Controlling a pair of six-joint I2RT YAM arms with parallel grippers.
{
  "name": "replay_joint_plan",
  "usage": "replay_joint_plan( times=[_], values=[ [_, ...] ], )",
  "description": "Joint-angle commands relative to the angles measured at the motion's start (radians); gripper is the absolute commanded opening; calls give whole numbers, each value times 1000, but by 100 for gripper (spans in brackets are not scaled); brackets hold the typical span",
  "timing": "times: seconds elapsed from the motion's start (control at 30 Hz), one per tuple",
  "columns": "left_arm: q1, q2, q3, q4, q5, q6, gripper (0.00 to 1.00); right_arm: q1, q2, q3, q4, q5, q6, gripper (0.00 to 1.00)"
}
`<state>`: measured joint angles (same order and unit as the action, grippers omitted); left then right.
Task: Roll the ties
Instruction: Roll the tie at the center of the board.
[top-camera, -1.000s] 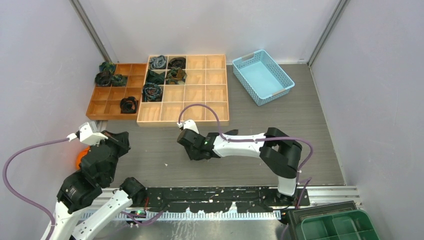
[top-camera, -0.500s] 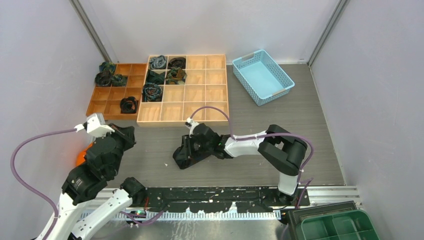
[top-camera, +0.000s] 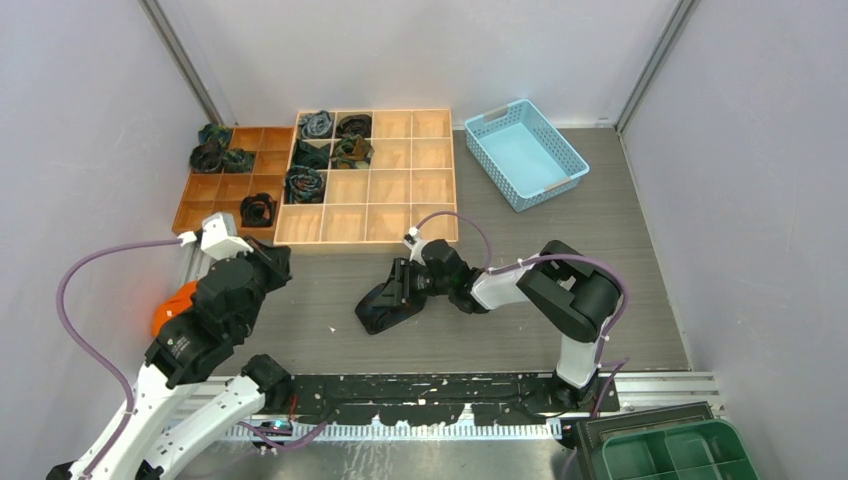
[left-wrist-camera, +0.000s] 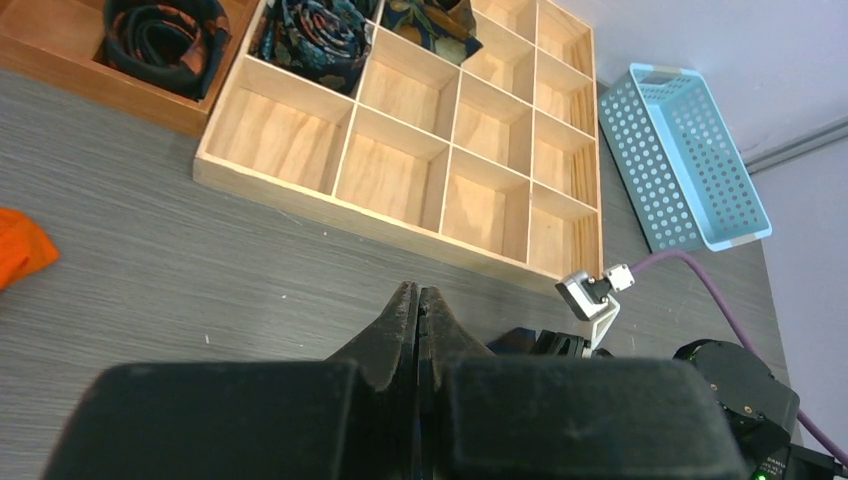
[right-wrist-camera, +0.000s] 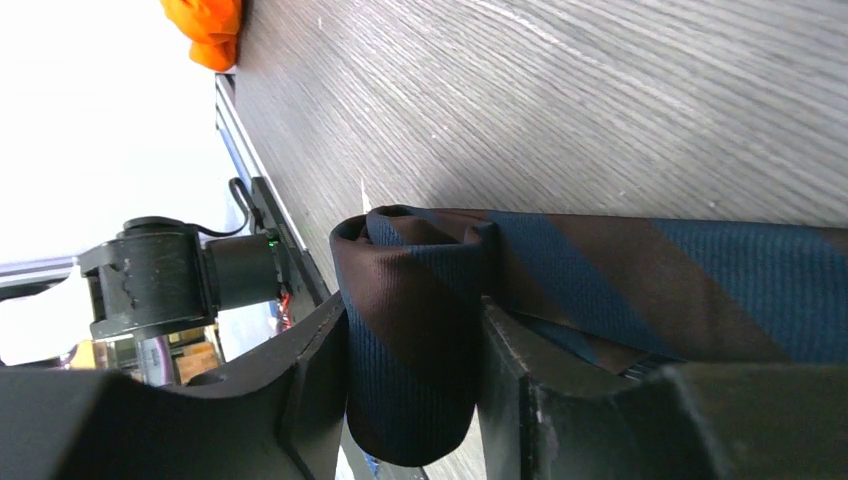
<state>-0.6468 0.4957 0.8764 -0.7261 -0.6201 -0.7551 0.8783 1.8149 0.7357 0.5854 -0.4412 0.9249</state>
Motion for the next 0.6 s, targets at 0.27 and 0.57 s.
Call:
replay_joint_plan(
  times=[0.27, 0.57],
  values=[
    [-2, 71, -68, 158, 92, -1, 0, -7, -167, 74, -382, 147, -220, 65],
    [-2, 270, -248, 395, 203, -27, 0, -4, -396, 59, -603, 305, -266, 78]
  ],
)
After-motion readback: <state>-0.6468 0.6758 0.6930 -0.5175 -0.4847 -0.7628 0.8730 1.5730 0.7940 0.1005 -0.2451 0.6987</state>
